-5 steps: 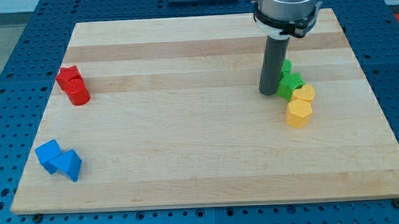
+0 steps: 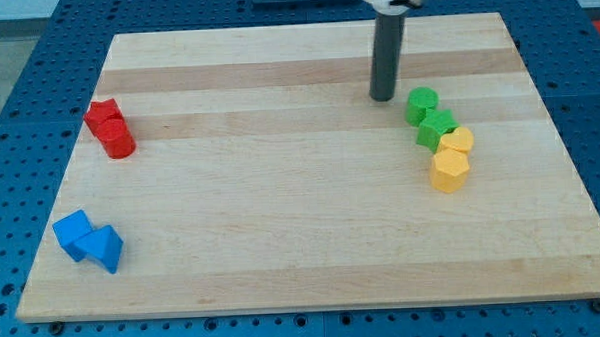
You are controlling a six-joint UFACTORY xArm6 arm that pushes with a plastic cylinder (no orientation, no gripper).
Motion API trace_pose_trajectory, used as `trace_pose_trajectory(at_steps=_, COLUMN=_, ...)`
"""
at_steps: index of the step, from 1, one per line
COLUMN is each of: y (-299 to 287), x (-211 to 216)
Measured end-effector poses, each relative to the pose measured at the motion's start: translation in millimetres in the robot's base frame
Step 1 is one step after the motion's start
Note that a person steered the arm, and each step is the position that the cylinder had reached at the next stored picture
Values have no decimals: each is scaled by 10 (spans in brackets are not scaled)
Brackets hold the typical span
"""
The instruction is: Push your arm towards left side of yellow hexagon
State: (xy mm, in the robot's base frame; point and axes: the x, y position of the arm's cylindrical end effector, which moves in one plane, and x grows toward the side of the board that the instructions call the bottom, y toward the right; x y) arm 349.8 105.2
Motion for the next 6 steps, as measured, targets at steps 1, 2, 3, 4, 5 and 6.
trace_pose_trajectory(at_steps=1, y=-22, x=2)
trace_pose_trajectory(at_steps=2, y=-298, x=148)
trace_pose_trajectory(at_steps=3, y=-328, x=542)
trace_pose_trajectory(at_steps=4, y=-366, x=1122)
trace_pose_trajectory(at_steps=5, y=-358, x=1447)
trace_pose_trajectory(at_steps=6, y=-356, x=1607)
